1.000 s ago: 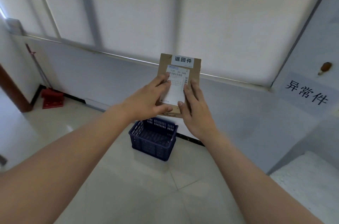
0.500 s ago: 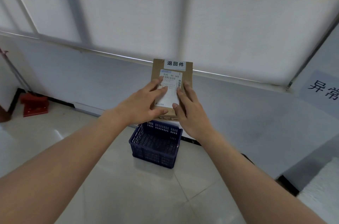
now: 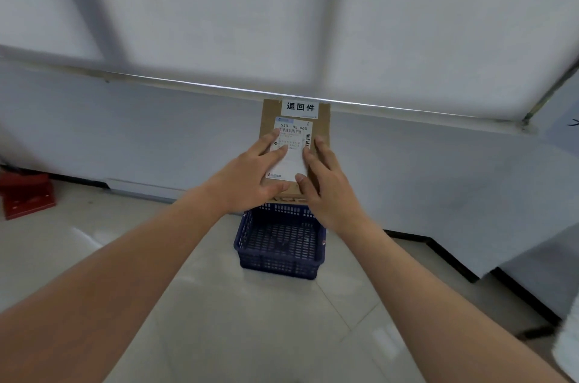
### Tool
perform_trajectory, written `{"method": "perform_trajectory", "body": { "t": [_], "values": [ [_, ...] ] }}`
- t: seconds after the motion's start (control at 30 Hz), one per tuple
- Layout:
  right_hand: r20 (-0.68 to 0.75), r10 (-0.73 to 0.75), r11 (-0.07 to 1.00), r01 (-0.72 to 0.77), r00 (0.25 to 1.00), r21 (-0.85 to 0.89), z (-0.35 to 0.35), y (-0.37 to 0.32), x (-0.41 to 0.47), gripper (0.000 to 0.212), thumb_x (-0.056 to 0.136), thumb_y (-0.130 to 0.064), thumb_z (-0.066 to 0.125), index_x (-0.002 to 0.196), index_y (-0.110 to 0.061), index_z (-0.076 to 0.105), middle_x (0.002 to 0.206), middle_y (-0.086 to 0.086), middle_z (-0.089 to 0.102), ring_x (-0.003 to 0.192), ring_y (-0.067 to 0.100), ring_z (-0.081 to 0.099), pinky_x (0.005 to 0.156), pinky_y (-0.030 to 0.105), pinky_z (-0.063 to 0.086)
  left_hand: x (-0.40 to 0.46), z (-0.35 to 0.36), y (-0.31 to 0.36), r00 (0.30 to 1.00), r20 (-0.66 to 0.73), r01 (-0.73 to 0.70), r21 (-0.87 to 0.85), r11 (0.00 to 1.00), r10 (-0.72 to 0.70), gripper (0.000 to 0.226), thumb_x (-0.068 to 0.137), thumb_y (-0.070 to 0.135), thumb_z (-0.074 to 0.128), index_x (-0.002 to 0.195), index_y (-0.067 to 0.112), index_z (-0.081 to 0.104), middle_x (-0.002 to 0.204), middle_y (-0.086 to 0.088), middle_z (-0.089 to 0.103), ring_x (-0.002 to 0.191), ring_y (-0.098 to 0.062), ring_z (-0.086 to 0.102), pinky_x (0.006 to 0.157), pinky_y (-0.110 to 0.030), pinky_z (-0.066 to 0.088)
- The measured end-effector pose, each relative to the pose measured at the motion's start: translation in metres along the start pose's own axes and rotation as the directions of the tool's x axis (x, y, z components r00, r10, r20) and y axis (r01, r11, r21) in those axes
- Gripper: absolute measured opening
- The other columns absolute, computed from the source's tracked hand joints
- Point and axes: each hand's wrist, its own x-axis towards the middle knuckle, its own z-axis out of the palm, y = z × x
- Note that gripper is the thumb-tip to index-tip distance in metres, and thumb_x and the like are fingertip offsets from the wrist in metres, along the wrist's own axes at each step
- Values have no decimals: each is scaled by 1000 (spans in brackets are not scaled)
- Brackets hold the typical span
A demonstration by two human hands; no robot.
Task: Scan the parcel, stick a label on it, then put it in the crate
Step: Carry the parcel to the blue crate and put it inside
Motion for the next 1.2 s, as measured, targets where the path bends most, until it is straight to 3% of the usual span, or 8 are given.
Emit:
{"method": "perform_trajectory", "body": {
  "t": [0.07, 0.27, 0.43, 0.57, 0.87, 1.2],
  "values": [
    [11, 15, 1000, -15, 1000, 2, 15, 6, 20, 63, 109, -31, 54, 164, -13, 29, 175, -8, 5, 160, 18, 13, 120, 27, 23, 14, 3, -23, 1000, 10, 0, -4, 1000, 0, 80, 95, 42, 67, 158, 8, 30, 171, 1, 6, 153, -23, 20, 114, -24, 27],
    [66, 55, 998, -57, 996, 28, 63, 35, 87, 63, 109, -31, 55, 164, -13, 30, 175, -7, 6, 160, 20, 14, 122, 33, 28, 63, 18, -94, 998, 44, 40, -8, 999, -39, 81, 93, 41, 71, 156, 4, 35, 169, -3, 12, 153, -27, 21, 114, -29, 34],
    [125, 98, 992, -107, 987, 65, 98, 69, 141, 65, 108, -33, 56, 165, -14, 29, 175, -9, 4, 161, 21, 14, 123, 46, 38, 111, 37, -147, 993, 103, 69, -35, 997, -65, 80, 92, 41, 72, 155, 4, 38, 168, -5, 14, 152, -30, 23, 113, -40, 45],
    [176, 134, 986, -149, 975, 71, 119, 94, 171, 66, 108, -33, 57, 165, -13, 30, 176, -6, 2, 162, 21, 10, 123, 48, 37, 140, 56, -182, 986, 146, 95, -56, 994, -86, 79, 92, 42, 71, 155, 6, 38, 168, -3, 14, 152, -29, 24, 114, -40, 43],
    [194, 249, 961, -267, 949, 73, 186, 152, 201, 64, 106, -34, 60, 162, -12, 36, 176, -1, 7, 161, 20, 13, 124, 32, 26, 184, 121, -258, 957, 275, 126, -99, 987, -95, 82, 92, 46, 69, 157, 9, 36, 171, 1, 10, 153, -25, 21, 121, -39, 31],
    [195, 322, 931, -348, 926, 112, 337, 241, 196, 63, 107, -30, 58, 163, -13, 35, 176, -2, 5, 161, 16, 7, 125, 29, 21, 193, 256, -372, 929, 366, 76, -64, 995, -47, 81, 94, 49, 64, 159, 14, 31, 171, 4, 4, 153, -27, 24, 121, -41, 30]
  ]
}}
